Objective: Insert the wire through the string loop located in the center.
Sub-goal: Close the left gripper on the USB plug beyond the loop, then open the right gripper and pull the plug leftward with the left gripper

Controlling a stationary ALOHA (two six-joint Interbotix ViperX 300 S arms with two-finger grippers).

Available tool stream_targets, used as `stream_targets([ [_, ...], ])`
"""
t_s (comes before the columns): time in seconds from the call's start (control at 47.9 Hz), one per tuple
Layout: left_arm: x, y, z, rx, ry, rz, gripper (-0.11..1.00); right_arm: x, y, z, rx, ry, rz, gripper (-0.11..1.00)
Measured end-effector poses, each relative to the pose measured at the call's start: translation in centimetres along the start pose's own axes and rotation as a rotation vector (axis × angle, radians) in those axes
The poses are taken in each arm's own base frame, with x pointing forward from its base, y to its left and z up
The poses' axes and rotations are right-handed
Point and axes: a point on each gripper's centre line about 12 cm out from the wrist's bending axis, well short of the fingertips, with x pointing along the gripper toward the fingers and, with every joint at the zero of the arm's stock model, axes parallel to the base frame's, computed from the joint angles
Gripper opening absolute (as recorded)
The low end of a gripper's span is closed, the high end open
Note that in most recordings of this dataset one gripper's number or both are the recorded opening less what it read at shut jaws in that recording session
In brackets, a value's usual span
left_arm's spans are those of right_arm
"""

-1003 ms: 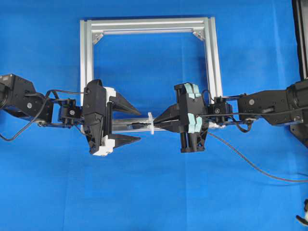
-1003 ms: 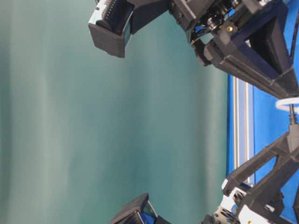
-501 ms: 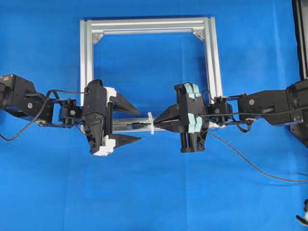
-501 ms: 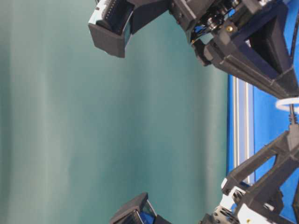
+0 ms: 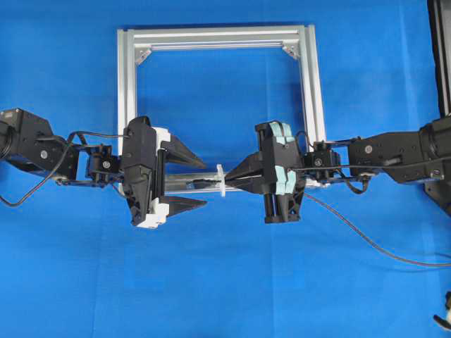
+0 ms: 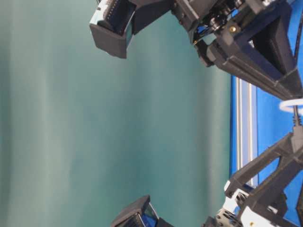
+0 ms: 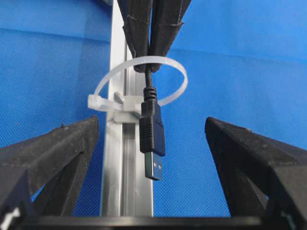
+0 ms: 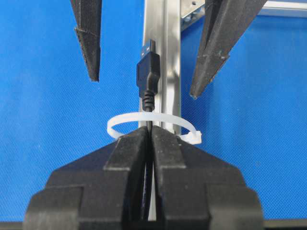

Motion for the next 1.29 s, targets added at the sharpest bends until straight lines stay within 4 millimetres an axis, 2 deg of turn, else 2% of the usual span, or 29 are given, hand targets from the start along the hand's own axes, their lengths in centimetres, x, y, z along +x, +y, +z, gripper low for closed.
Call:
stream_targets([
  [0.209, 0.02, 0.02, -0.05, 0.000, 0.001, 0.001, 0.83, 0.00, 0.00, 0.00, 0.000, 0.000, 0.000, -0.02],
  [0.313, 0.03, 0.06, 0.06, -0.002, -0.002, 0.002, 0.75, 0.00, 0.06, -0.01, -0.001, 0.000, 0.001, -0.02],
  [0.397, 0.06, -0.01, 0.11, -0.001, -0.003, 0.000, 0.56, 0.00, 0.00, 0.00, 0.000, 0.000, 0.000, -0.02],
  [0.543, 0.10, -0.01, 0.09, -0.001, -0.002, 0.001, 0.13, 0.00, 0.00, 0.00, 0.000, 0.000, 0.000, -0.02],
  [0.585, 0.10, -0.01, 0.09, -0.001, -0.002, 0.001, 0.08, -0.03, 0.06, 0.04, -0.002, -0.001, 0.002, -0.02],
  [1.17, 0.10, -0.07, 0.08, 0.002, -0.001, -0.001, 0.09, -0.01, 0.35, -0.07, -0.007, 0.003, 0.008, -0.02],
  [1.232, 0.10, -0.02, 0.09, 0.003, -0.001, 0.000, 0.09, -0.01, 0.39, -0.11, -0.007, 0.006, 0.009, 0.02],
  [1.295, 0.09, -0.03, 0.16, 0.003, -0.005, -0.001, 0.09, -0.01, 0.40, -0.17, -0.007, 0.010, 0.009, 0.13],
])
